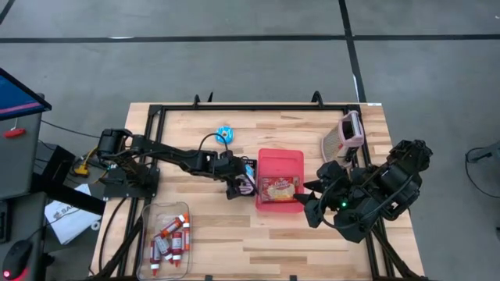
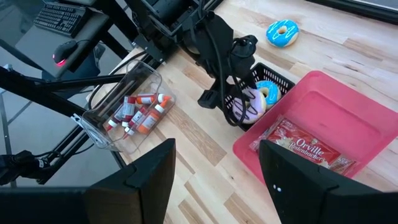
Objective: Pick & Place Food Item
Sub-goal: Put the violet donut into the black bin
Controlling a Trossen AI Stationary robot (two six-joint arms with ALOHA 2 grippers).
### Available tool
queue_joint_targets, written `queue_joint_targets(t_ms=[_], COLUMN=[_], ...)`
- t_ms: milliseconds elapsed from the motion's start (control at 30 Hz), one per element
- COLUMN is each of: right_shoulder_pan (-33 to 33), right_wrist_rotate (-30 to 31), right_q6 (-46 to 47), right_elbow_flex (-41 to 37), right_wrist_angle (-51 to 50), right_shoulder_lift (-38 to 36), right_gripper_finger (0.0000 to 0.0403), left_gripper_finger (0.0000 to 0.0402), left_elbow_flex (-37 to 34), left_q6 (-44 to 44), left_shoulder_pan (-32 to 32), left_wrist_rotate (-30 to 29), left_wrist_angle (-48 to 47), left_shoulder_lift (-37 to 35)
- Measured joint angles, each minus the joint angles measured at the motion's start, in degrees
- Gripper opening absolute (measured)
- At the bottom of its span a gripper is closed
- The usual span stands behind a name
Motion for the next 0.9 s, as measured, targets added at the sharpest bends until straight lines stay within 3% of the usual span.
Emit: queue_joint_targets(t_ms=[267, 900], right_shoulder_pan=[0.13, 0.17], right_wrist_rotate=[0.00, 0.00], right_q6=[0.00, -0.66], right_elbow_flex=[0.00, 0.00], right_wrist_angle=[0.00, 0.00], right_shoulder_lift=[0.00, 0.02], right_gripper_finger=[0.0223, 0.0223], left_gripper_finger=[0.0172, 0.0143], left_elbow_flex=[-0.02, 2.27], left_q6=[0.01, -5.34], left_shoulder_pan=[0.00, -1.18], left_wrist_rotate=[0.36, 2.92], left_wrist_angle=[-0.90, -5.51], left_shoulder_lift=[-0.02, -0.03])
